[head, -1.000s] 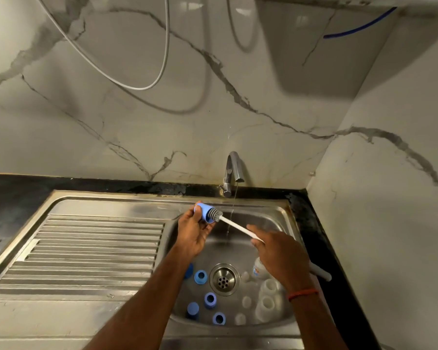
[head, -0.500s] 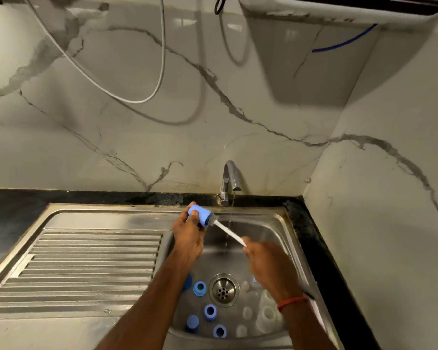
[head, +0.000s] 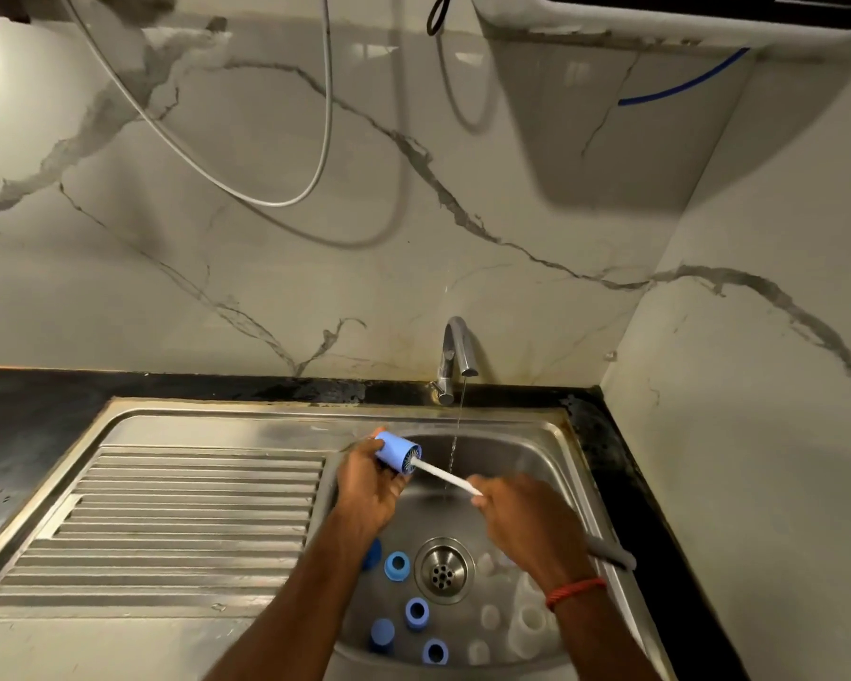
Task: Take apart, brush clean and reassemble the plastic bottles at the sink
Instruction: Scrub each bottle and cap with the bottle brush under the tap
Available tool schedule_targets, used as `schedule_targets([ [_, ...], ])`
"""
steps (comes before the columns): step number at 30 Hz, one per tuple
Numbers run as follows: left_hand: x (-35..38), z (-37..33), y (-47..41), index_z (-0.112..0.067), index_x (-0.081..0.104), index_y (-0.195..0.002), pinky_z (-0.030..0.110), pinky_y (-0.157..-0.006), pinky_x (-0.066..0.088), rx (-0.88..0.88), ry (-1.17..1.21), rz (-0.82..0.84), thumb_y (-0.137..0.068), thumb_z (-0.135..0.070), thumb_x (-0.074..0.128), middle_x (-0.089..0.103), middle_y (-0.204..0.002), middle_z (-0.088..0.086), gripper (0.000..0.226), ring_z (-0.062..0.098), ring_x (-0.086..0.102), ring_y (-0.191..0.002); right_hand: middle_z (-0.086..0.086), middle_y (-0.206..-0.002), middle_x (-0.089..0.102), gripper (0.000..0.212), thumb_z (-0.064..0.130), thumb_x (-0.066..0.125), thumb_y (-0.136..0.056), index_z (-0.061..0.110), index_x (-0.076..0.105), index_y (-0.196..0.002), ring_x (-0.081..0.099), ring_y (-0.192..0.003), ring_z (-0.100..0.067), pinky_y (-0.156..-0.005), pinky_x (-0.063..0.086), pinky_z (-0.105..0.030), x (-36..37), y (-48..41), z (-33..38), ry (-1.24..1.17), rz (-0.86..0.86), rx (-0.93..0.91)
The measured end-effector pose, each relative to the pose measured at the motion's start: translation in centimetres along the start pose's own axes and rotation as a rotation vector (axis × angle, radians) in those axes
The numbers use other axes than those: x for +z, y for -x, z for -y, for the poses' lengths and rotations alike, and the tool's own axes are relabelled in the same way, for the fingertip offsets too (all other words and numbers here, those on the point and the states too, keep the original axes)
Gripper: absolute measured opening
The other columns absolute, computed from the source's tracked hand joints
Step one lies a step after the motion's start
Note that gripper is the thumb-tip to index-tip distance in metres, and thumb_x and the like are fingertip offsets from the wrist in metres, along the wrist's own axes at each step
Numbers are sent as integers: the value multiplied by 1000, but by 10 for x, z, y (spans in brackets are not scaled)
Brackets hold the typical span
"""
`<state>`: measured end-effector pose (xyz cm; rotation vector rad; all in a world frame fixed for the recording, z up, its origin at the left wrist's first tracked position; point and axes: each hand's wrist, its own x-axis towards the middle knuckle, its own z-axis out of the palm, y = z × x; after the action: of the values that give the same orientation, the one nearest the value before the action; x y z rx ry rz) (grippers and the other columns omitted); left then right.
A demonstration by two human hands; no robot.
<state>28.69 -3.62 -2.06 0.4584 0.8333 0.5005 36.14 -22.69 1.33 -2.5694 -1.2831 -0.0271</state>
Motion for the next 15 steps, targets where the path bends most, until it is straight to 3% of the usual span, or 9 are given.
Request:
schedule_targets([
  [3, 4, -13, -1, -6, 55, -124, 47, -102, 48, -68, 136, 4, -101, -33, 49, 60, -103, 19, 35, 34, 62, -92, 3, -81, 64, 27, 44, 62, -94, 40, 65, -120, 63, -73, -15, -56, 44, -27, 4, 2, 2, 189, -178, -88],
  [6, 11, -20, -4, -14, 54, -116, 41, -85, 52, -55, 146, -72, -95, -42, 64, 59, -96, 9, 37, 25, 61, -80, 5, -69, 56, 38, 31, 82, -80, 33, 71, -116, 55, -64, -15, -49, 39, -27, 11, 3, 8, 226, -273, -194],
  [8, 12, -19, -6, -10, 58, -112, 38, -70, 54, -7, 121, -142, -91, -38, 72, 60, -90, 7, 38, 21, 61, -75, 4, -70, 56, 42, 21, 82, -80, 32, 70, -118, 54, -64, -17, -49, 42, -29, 7, 2, 4, 223, -315, -257],
  [10, 16, -18, -6, -6, 60, -106, 37, -67, 56, 39, 110, -182, -90, -30, 75, 61, -88, 8, 33, 21, 62, -74, 3, -70, 57, 41, 16, 79, -79, 29, 71, -117, 54, -61, -16, -47, 41, -26, 0, 1, 3, 241, -355, -248],
  [13, 23, -19, -6, -2, 59, -99, 35, -69, 57, 29, 50, -213, -94, -18, 70, 61, -90, 16, 20, 24, 63, -74, 3, -62, 54, 25, 23, 69, -87, 32, 71, -110, 51, -50, -16, -44, 29, -24, -2, 4, 19, 213, -311, -107],
  [15, 25, -20, -6, -3, 58, -96, 34, -70, 57, 30, 23, -229, -95, -14, 67, 60, -93, 17, 14, 25, 63, -76, 3, -65, 60, 11, 33, 57, -98, 34, 64, -106, 58, -53, -16, -46, 31, -24, 1, 7, 31, 146, -209, -40],
])
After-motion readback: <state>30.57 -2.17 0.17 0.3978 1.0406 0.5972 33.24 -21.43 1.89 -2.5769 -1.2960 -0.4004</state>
